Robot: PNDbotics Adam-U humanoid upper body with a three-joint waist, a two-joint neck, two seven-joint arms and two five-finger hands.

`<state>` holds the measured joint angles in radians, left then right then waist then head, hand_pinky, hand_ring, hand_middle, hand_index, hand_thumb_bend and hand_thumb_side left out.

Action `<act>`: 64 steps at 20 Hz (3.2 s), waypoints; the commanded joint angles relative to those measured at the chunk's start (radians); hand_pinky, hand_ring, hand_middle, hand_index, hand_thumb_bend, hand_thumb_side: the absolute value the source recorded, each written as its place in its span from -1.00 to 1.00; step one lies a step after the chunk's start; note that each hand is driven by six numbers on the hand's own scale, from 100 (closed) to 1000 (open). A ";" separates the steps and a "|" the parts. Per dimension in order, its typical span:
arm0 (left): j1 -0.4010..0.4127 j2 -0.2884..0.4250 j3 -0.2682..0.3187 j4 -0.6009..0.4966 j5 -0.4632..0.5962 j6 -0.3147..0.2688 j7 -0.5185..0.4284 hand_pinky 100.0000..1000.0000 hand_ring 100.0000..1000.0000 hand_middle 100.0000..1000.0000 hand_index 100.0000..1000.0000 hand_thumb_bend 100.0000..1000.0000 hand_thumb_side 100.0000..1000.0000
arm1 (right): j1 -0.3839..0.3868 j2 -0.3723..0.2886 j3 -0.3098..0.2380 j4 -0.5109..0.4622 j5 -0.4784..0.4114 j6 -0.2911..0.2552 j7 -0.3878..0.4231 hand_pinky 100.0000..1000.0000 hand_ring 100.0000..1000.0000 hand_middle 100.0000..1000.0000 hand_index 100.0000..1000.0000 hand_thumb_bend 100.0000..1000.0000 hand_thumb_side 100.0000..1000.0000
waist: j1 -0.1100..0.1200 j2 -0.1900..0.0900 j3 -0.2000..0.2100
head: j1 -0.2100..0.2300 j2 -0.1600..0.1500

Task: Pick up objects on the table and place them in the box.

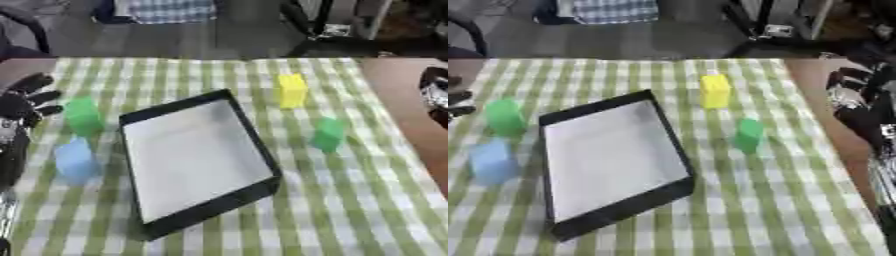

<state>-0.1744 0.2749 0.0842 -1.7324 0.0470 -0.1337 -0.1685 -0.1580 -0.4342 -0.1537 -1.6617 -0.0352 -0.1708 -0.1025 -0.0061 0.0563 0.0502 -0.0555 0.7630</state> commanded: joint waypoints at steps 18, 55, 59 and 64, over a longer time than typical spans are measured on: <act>-0.038 0.108 0.015 -0.017 -0.168 0.009 -0.003 0.52 0.61 0.64 0.80 0.10 0.67 | -0.008 -0.023 -0.007 -0.013 0.006 0.001 0.010 0.56 0.57 0.64 0.91 -0.82 -0.52 | -0.005 -0.011 0.001 | -0.002 0.007; -0.241 0.609 -0.241 0.229 -0.622 -0.181 -0.559 0.37 0.40 0.45 0.84 0.37 0.04 | 0.005 -0.044 -0.003 0.002 0.015 0.008 0.029 0.56 0.57 0.64 0.92 -0.89 -0.54 | 0.023 -0.034 -0.020 | -0.010 0.007; -0.255 0.583 -0.239 0.242 -0.642 -0.151 -0.620 0.35 0.39 0.45 0.84 0.38 0.05 | 0.006 -0.043 -0.002 0.003 0.013 0.008 0.032 0.56 0.57 0.64 0.92 -0.89 -0.54 | 0.022 -0.035 -0.019 | -0.012 0.007; -0.268 0.547 -0.239 0.282 -0.691 -0.104 -0.591 0.36 0.40 0.46 0.84 0.38 0.06 | 0.006 -0.041 -0.002 0.004 0.013 0.008 0.032 0.57 0.57 0.64 0.92 -0.89 -0.54 | 0.020 -0.035 -0.019 | -0.014 0.007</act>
<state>-0.4242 0.8043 -0.1714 -1.4526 -0.6304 -0.2496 -0.7665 -0.1408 -0.4556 -0.1529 -1.6487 -0.0215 -0.1611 -0.0727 0.0231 0.0505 0.0310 -0.0664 0.7634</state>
